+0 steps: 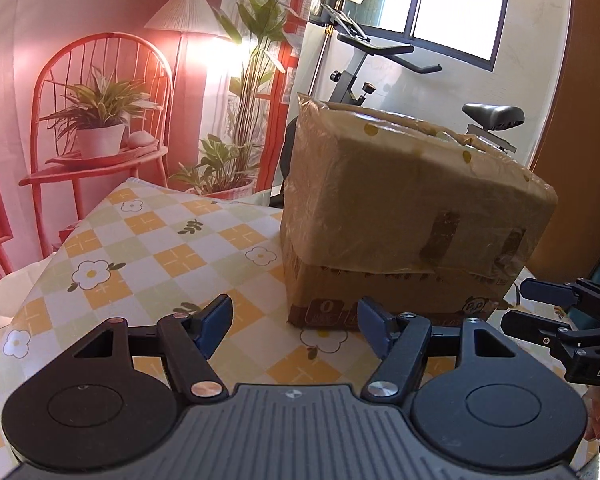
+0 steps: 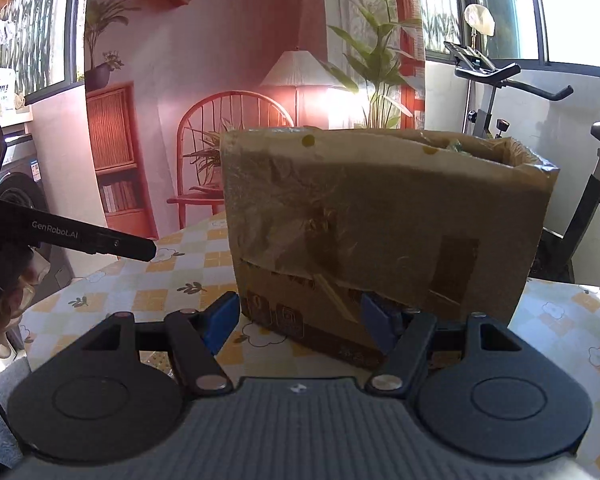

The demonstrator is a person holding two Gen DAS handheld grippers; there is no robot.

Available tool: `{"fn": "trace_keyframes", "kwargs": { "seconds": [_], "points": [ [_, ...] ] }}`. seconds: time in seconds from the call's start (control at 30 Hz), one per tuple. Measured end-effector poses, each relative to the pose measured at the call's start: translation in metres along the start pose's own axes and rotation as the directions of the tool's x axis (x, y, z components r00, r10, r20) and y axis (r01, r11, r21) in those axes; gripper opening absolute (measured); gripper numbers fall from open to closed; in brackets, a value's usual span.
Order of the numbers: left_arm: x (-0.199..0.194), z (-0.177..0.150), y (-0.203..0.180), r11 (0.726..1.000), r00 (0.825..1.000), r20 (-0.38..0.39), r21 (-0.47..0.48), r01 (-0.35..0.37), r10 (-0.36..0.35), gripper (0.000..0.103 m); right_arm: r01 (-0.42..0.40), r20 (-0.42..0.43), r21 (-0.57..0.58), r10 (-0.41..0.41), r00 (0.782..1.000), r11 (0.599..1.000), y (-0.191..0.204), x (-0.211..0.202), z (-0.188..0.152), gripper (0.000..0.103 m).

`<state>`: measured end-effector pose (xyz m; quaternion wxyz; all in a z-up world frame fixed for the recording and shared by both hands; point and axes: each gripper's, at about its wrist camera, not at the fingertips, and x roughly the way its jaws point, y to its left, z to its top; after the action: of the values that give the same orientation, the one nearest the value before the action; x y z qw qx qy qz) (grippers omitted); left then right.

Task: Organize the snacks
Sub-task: 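Move both tools back from the box toward the cracker packet, then lower the left tool onto the square cracker packet and grasp it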

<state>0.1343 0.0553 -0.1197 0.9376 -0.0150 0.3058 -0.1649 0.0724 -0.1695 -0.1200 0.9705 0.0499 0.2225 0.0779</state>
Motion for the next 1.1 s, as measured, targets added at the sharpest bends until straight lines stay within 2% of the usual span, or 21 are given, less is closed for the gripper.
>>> {"fn": "trace_keyframes", "kwargs": {
  "seconds": [0.13,0.27,0.37,0.5,0.87,1.0,1.1],
  "points": [
    [0.01,-0.016,0.005,1.0,0.997,-0.067,0.01,-0.029,0.03,0.069,-0.01,-0.053,0.058,0.013,0.999,0.998,0.0,0.008,-0.021,0.07],
    [0.017,-0.029,0.009,0.999,0.99,-0.136,0.017,-0.041,0.043,0.065,0.016,-0.093,0.11,-0.005,0.996,0.994,-0.008,0.015,-0.036,0.07],
    [0.018,-0.035,0.01,0.998,0.987,-0.152,0.041,-0.055,0.061,0.065,0.033,-0.114,0.162,-0.015,0.993,0.986,-0.016,0.018,-0.044,0.07],
    [0.023,-0.041,0.01,0.995,0.978,-0.186,0.055,-0.08,0.089,0.062,0.045,-0.138,0.176,-0.02,0.99,0.983,-0.02,0.022,-0.05,0.07],
    [0.023,-0.061,0.027,0.977,0.938,-0.283,0.126,-0.17,0.2,0.061,0.051,-0.163,0.203,-0.017,0.986,0.978,-0.026,0.025,-0.06,0.07],
    [0.026,-0.068,0.022,0.975,0.923,-0.331,0.164,-0.151,0.198,0.06,0.049,-0.162,0.209,-0.015,0.987,0.977,-0.026,0.026,-0.061,0.07],
    [0.03,-0.069,0.008,0.985,0.917,-0.375,0.151,-0.084,0.136,0.058,0.049,-0.161,0.205,-0.016,0.987,0.978,-0.026,0.026,-0.061,0.07]
  ]
}}
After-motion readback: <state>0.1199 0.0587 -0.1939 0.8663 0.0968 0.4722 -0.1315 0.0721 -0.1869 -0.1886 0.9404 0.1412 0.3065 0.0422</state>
